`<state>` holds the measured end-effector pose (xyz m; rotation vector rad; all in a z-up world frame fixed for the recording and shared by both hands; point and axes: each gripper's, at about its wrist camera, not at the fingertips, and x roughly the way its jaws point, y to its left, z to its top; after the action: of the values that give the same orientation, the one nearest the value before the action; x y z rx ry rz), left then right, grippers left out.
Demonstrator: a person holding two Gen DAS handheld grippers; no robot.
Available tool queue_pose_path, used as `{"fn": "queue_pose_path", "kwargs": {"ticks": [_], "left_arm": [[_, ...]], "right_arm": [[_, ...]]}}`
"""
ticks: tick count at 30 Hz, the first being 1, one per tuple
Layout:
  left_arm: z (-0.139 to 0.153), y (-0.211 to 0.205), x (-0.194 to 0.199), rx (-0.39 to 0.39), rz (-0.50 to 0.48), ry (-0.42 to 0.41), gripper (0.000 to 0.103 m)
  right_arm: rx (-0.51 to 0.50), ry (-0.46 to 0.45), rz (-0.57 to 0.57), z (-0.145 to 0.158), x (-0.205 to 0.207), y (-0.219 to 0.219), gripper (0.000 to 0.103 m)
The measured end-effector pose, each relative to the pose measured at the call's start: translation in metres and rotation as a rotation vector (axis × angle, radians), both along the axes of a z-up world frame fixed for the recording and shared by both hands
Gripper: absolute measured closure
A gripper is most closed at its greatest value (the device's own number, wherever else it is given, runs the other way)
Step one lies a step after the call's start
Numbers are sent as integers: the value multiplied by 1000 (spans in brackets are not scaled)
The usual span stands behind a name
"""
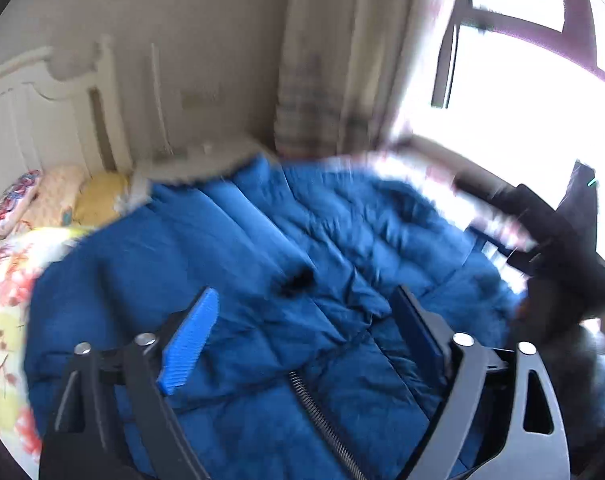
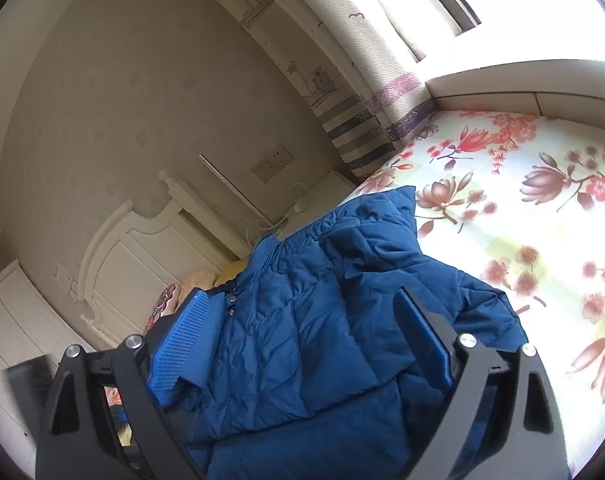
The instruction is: Fold large clothes
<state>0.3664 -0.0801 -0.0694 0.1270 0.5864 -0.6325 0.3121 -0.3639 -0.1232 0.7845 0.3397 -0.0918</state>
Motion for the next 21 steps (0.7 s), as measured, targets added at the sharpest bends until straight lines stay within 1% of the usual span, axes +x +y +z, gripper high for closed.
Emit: {"fn": "queue_pose_path", "kwargs": {"ticks": [1, 2, 3, 4, 6, 7, 8, 9, 10, 12, 14, 17, 18, 19, 20, 21], "left_arm": [[7, 21, -4, -62, 29, -23, 16], [11, 43, -1, -127, 84, -27, 16], [13, 68, 1, -173, 146, -15, 16], [11, 98, 8, -227, 257, 15, 16], [1, 147, 25, -293, 488, 97, 17], [-8, 172, 31, -333, 593, 152, 17], [-17, 193, 34, -379, 660, 199, 18], [-23, 203, 35, -400, 679, 225, 19], [-27, 205, 36, -393, 685, 236, 19], [-29, 200, 31, -344, 676, 224, 19], [-29, 194, 30, -266, 660, 234, 19], [-40, 179, 34, -119, 616, 260, 18], [-45, 172, 37, -54, 607, 278, 17], [-51, 173, 35, -12, 606, 293, 17], [-60, 169, 39, 36, 627, 312, 16], [-66, 171, 43, 41, 638, 331, 13]], "right_arm": [[5, -1, 0, 0, -2, -1, 10], [12, 0, -1, -1, -2, -1, 10], [14, 2, -2, -1, -1, -2, 10], [15, 5, -1, -2, -1, -2, 10], [3, 10, 2, -1, 0, 0, 10], [-12, 13, 7, 0, 1, 2, 10], [-25, 17, 12, 1, 2, 4, 10], [-47, 23, 18, 3, 4, 7, 10], [-62, 26, 23, 4, 5, 10, 10], [-101, 34, 34, 6, 7, 16, 10], [-144, 47, 48, 9, 11, 24, 10], [-188, 64, 65, 10, 14, 32, 10], [-200, 69, 71, 10, 16, 34, 10], [-208, 72, 76, 10, 16, 35, 10], [-217, 77, 82, 11, 17, 37, 10], [-224, 79, 85, 11, 18, 38, 10]]}}
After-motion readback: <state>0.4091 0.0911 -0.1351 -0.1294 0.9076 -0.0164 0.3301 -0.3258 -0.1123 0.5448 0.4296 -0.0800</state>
